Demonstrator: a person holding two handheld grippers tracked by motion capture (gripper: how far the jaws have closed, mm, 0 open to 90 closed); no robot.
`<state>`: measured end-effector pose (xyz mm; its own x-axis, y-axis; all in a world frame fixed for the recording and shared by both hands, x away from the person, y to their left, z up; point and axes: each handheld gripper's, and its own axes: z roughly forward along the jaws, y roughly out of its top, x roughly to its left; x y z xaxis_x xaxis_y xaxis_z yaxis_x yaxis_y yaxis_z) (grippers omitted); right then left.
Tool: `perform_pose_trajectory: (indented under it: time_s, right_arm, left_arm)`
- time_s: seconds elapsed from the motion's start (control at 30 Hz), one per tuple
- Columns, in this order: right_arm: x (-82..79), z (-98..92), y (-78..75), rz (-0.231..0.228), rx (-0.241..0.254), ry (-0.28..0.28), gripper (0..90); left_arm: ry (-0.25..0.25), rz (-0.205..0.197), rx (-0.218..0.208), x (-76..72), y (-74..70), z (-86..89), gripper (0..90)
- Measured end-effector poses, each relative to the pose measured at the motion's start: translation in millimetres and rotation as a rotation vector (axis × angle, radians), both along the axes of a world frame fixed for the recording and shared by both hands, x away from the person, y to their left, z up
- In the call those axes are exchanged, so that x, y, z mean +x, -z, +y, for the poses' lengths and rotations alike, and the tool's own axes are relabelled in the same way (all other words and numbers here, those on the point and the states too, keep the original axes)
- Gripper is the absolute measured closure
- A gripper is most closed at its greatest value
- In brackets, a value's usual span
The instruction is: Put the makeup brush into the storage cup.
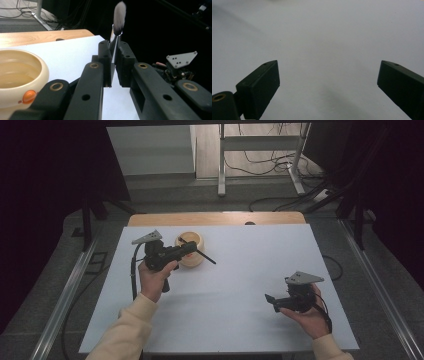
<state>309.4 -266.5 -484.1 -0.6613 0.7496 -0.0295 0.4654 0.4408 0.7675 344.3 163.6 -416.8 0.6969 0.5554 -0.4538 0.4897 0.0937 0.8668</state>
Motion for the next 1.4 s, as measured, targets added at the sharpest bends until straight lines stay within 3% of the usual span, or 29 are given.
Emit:
perform_pose_trajectory:
  time_s: [0.6,1.27,1.4]
  right_arm:
    - [4.2,-6.5,3.5,0.013,0.007,0.021,4.8]
    - [5.4,-5.8,4.6,0.014,0.003,0.023,5.1]
    - [5.1,-5.4,4.8,0.015,0.004,0.022,5.1]
  left_arm:
    - [-0.043,-0.014,0.017,10.3,-14.1,12.1,83.1]
    - [-0.082,-0.005,0.023,21.9,-19.0,20.1,83.0]
    - [-0.087,-0.007,0.043,23.9,-19.8,18.0,83.0]
